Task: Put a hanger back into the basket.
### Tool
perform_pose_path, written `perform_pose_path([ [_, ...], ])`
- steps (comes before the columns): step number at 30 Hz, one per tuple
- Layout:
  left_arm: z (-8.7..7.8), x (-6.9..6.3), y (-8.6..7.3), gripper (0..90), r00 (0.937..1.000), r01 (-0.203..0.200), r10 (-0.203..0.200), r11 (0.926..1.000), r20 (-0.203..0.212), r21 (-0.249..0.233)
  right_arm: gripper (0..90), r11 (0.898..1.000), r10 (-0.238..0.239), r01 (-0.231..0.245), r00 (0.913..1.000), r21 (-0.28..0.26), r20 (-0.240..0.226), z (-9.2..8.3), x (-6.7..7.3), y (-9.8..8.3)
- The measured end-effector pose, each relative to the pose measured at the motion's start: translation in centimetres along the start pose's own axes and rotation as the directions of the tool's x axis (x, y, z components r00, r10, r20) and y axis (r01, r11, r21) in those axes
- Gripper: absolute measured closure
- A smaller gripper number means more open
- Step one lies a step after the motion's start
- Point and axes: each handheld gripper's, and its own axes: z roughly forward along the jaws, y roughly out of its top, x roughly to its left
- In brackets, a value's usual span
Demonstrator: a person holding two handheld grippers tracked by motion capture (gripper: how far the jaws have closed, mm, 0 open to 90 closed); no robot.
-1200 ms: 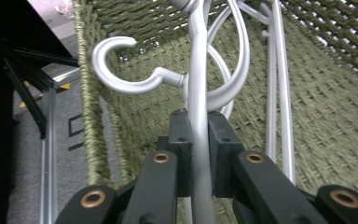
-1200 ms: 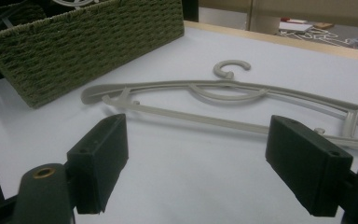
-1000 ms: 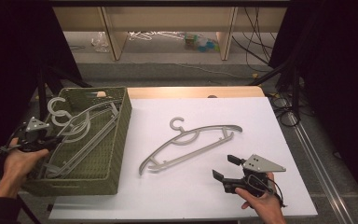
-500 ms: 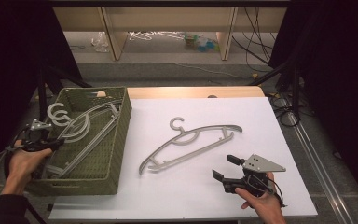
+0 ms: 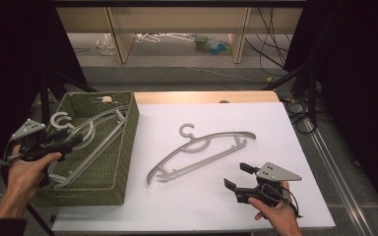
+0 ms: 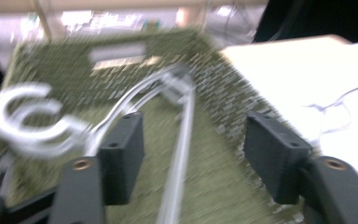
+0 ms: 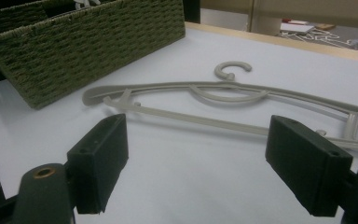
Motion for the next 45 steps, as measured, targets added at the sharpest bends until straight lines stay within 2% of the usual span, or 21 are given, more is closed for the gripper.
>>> perform_pose_path([
  [3, -0.6, -2.6, 0.2, 32.3, 0.9974, 0.019, -0.016, 0.9989, 0.071, -0.042, 21.9, 1.000, -0.005, 0.005, 1.0000, 0.026, -0.007, 0.0, -0.1, 0.1],
  [5, -0.6, -4.3, 0.2, 29.1, 0.9916, 0.043, -0.034, 0.9966, 0.125, -0.070, 21.9, 1.000, -0.023, 0.023, 0.9997, 0.002, -0.001, 0.1, -0.1, 0.1],
  [6, -0.6, -5.4, 0.3, 28.6, 0.9855, 0.049, -0.034, 0.9952, 0.166, -0.085, 22.0, 1.000, -0.023, 0.023, 0.9997, 0.009, -0.003, 0.1, 0.0, 0.1],
  [11, -0.2, -8.8, 0.9, 22.4, 0.9754, 0.028, -0.001, 0.9928, 0.220, -0.116, 21.9, 1.000, -0.004, 0.004, 0.9999, 0.011, -0.010, 0.0, 0.1, 0.1],
  [13, 0.4, -10.0, 1.0, 20.1, 0.9690, 0.035, -0.008, 0.9942, 0.247, -0.102, 21.9, 1.000, -0.007, 0.007, 1.0000, 0.019, -0.007, -0.2, 0.1, 0.2],
  [15, 1.0, -11.1, 0.9, 20.1, 0.9678, 0.010, 0.015, 0.9952, 0.251, -0.097, 21.9, 1.000, -0.003, 0.003, 1.0000, 0.018, -0.007, -0.1, 0.1, 0.2],
  [16, 1.6, -11.9, 0.8, 20.1, 0.9625, -0.003, 0.027, 0.9960, 0.270, -0.089, 21.9, 1.000, -0.003, 0.003, 1.0000, 0.018, -0.007, -0.1, 0.1, 0.2],
  [21, 3.6, -14.3, 0.4, 18.7, 0.9530, -0.041, 0.050, 0.9984, 0.299, -0.038, 21.9, 1.000, -0.005, 0.005, 0.9999, 0.017, -0.015, 0.1, 0.1, 0.2],
  [22, 4.1, -14.8, 0.3, 18.6, 0.9484, -0.049, 0.056, 0.9983, 0.312, -0.031, 21.9, 1.000, -0.005, 0.005, 0.9999, 0.018, -0.016, 0.2, 0.1, 0.2],
  [24, 5.0, -15.7, 0.1, 18.6, 0.9438, -0.071, 0.072, 0.9974, 0.323, -0.015, 21.8, 1.000, -0.023, 0.023, 0.9997, 0.002, -0.006, 0.2, 0.0, 0.2],
  [27, 6.3, -17.1, -0.3, 18.3, 0.9389, -0.086, 0.078, 0.9962, 0.335, 0.010, 21.9, 1.000, -0.008, 0.008, 0.9998, 0.016, -0.016, 0.2, 0.1, 0.3],
  [31, 8.2, -19.1, -0.7, 18.2, 0.9233, -0.132, 0.107, 0.9903, 0.369, 0.043, 21.8, 1.000, -0.030, 0.030, 0.9995, 0.006, -0.010, 0.2, 0.1, 0.3],
  [34, 9.3, -19.8, -0.8, 17.5, 0.9231, -0.152, 0.122, 0.9870, 0.365, 0.054, 21.8, 1.000, -0.025, 0.025, 0.9996, -0.004, -0.013, 0.2, 0.0, 0.3],
  [36, 10.0, -19.8, -0.8, 17.1, 0.9245, -0.166, 0.131, 0.9837, 0.358, 0.069, 21.8, 1.000, -0.012, 0.013, 0.9998, 0.016, -0.019, 0.1, 0.0, 0.2],
  [38, 11.1, -19.7, -1.0, 16.7, 0.9249, -0.174, 0.128, 0.9796, 0.358, 0.100, 21.8, 1.000, -0.001, 0.001, 0.9997, -0.001, -0.025, 0.1, 0.0, 0.2],
  [39, 11.4, -19.6, -1.0, 16.5, 0.9243, -0.190, 0.135, 0.9740, 0.357, 0.123, 21.8, 1.000, -0.007, 0.007, 0.9996, -0.008, -0.028, 0.2, 0.0, 0.2],
  [40, 12.0, -19.6, -1.2, 16.5, 0.9282, -0.178, 0.122, 0.9750, 0.352, 0.133, 21.8, 1.000, -0.006, 0.006, 0.9996, -0.008, -0.027, 0.2, 0.1, 0.2],
  [41, 12.5, -19.3, -1.3, 16.6, 0.9264, -0.203, 0.135, 0.9656, 0.351, 0.163, 21.8, 1.000, -0.008, 0.009, 0.9997, 0.002, -0.025, 0.1, 0.1, 0.3],
  [43, 13.5, -19.3, -1.5, 16.8, 0.9346, -0.198, 0.126, 0.9608, 0.333, 0.194, 21.8, 1.000, -0.017, 0.018, 0.9997, 0.003, -0.017, 0.2, 0.2, 0.3],
  [44, 13.9, -19.2, -1.6, 17.7, 0.9337, -0.216, 0.141, 0.9548, 0.329, 0.204, 21.8, 1.000, -0.026, 0.026, 0.9996, 0.017, -0.008, 0.1, 0.2, 0.3],
  [45, 14.4, -19.3, -1.7, 19.1, 0.9345, -0.221, 0.144, 0.9510, 0.326, 0.216, 21.8, 1.000, -0.030, 0.029, 0.9995, -0.011, -0.014, 0.3, 0.2, 0.3],
])
